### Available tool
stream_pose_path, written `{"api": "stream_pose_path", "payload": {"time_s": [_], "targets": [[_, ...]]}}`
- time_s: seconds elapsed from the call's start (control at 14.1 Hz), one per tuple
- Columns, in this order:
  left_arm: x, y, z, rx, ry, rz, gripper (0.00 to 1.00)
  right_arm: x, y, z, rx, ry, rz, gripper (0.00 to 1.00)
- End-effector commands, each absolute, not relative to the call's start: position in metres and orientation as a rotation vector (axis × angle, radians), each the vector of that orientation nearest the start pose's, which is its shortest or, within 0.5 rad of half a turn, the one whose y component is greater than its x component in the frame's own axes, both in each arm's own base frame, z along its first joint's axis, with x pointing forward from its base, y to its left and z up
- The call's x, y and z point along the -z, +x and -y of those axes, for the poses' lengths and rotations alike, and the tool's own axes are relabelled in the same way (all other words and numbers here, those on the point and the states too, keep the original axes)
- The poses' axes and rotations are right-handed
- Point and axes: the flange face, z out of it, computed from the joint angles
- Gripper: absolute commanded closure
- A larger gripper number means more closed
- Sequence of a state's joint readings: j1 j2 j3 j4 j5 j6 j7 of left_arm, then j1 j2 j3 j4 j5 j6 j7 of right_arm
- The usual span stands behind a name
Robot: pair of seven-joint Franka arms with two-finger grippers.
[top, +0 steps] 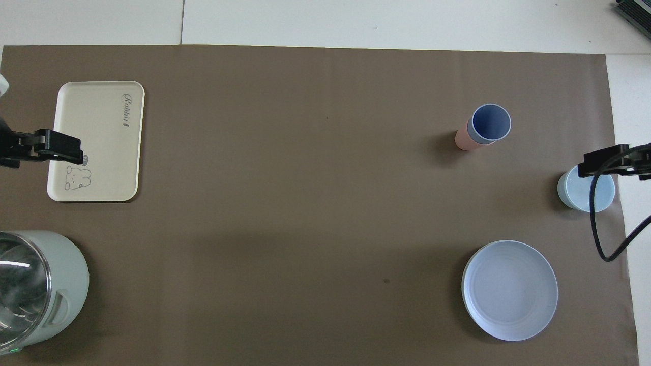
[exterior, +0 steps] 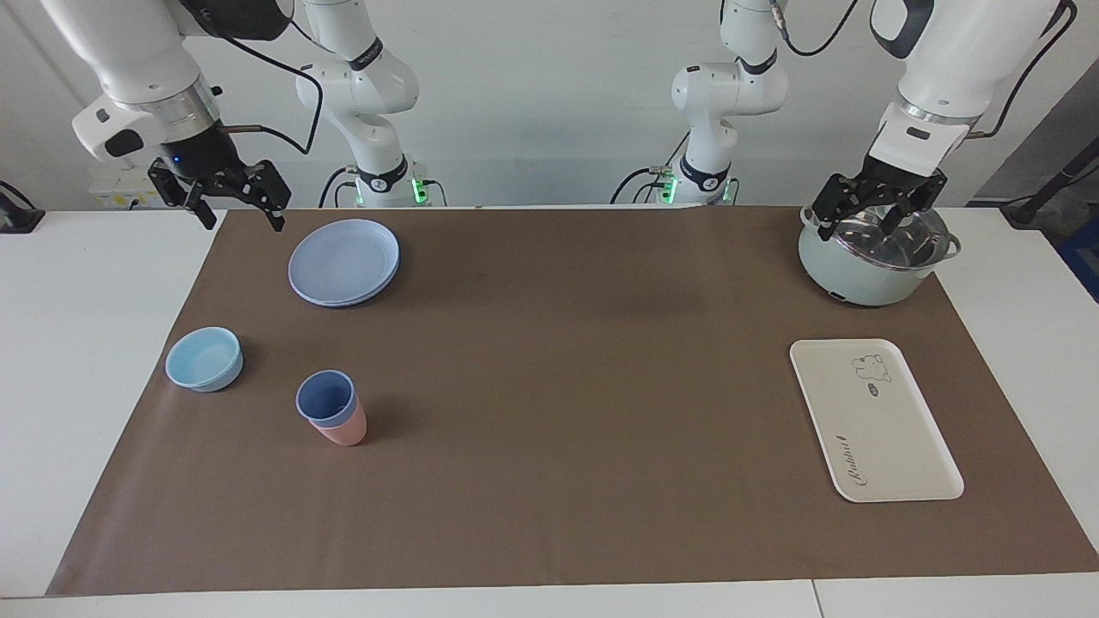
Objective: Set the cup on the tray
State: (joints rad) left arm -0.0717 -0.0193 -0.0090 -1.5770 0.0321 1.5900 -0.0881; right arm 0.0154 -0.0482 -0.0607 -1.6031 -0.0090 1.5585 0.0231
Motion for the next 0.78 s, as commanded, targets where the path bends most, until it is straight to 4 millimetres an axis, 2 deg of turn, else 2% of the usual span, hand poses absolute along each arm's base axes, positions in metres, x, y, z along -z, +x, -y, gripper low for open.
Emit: {"api": "stream_pose_path", "payload": {"time_s": [0.0, 0.71], "targets": [[-0.6347, 0.5412, 0.0379, 0.050, -3.098, 0.002, 0.00, -0.6340, 0.5324, 0.0256, -0.005, -3.151, -0.131, 0.00], [-0.6340, 0.5412, 0.0379, 0.048, -3.098, 0.002, 0.00, -0.6323, 0.5315, 0.0231, -0.017, -3.151, -0.111, 0.00]]}}
